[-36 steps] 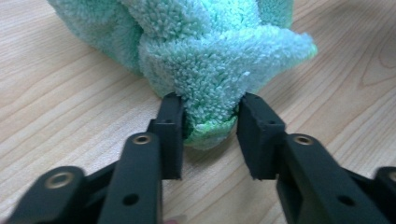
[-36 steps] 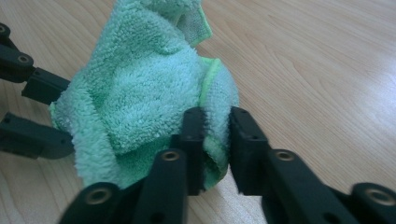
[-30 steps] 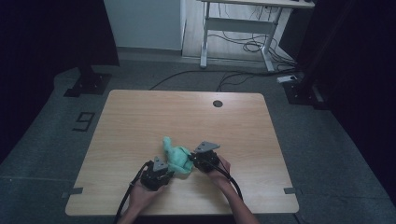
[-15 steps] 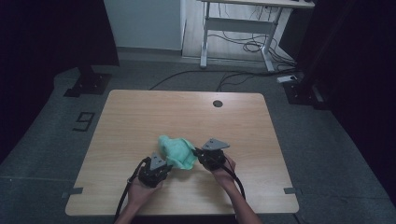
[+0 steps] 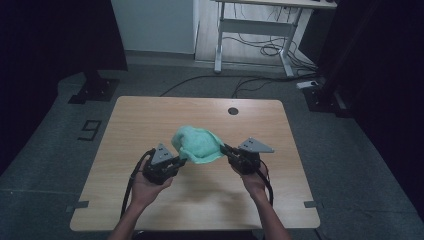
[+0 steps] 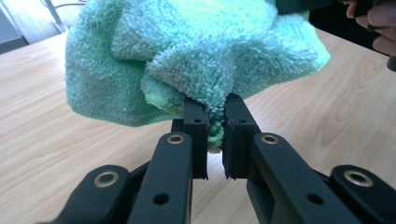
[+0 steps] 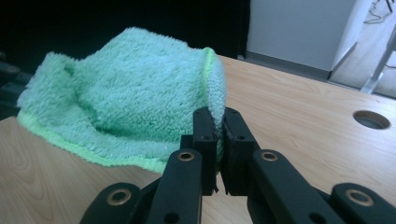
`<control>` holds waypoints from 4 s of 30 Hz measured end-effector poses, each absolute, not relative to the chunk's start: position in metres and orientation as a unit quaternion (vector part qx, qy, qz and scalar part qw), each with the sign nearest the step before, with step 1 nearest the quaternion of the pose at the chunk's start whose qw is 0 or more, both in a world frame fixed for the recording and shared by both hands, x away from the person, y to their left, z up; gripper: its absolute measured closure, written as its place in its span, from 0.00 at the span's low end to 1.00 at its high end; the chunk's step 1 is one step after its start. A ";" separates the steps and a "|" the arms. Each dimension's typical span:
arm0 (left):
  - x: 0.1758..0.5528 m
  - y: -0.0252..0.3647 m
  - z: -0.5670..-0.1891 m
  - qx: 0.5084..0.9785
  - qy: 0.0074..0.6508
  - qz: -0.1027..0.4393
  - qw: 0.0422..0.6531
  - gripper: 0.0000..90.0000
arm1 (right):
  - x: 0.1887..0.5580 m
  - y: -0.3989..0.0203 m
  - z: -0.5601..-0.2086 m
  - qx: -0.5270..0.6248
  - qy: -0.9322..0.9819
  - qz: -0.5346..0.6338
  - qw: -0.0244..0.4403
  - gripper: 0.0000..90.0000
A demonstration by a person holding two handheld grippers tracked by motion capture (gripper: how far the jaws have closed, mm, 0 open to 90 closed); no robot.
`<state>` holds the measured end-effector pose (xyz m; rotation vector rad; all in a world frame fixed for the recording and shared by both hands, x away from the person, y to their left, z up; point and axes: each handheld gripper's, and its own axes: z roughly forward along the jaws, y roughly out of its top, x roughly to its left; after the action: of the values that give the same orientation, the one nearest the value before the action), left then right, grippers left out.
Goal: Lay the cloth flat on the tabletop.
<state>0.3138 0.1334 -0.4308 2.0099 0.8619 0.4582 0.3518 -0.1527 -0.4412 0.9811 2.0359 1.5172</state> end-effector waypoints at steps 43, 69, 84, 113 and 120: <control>0.363 0.133 -0.433 0.810 0.345 0.171 0.442 0.87 | 0.381 -0.191 -0.426 0.409 0.689 0.554 0.226 0.91; 0.333 0.133 -0.523 0.828 0.400 0.101 0.381 0.47 | 0.329 -0.182 -0.530 0.446 0.758 0.462 0.115 0.58; 0.337 0.129 -0.540 0.838 0.401 0.106 0.356 0.48 | 0.303 -0.183 -0.551 0.428 0.795 0.390 0.181 0.60; 0.343 0.133 -0.525 0.835 0.387 0.119 0.372 0.47 | 0.298 -0.202 -0.532 0.432 0.774 0.415 0.205 0.73; 0.362 0.129 -0.533 0.845 0.393 0.107 0.348 0.47 | 0.335 -0.170 -0.547 0.423 0.792 0.401 0.181 0.58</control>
<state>0.3621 0.1287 -0.5327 2.1897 1.0178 0.2773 0.3348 -0.1704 -0.5468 1.1953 2.2364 1.1321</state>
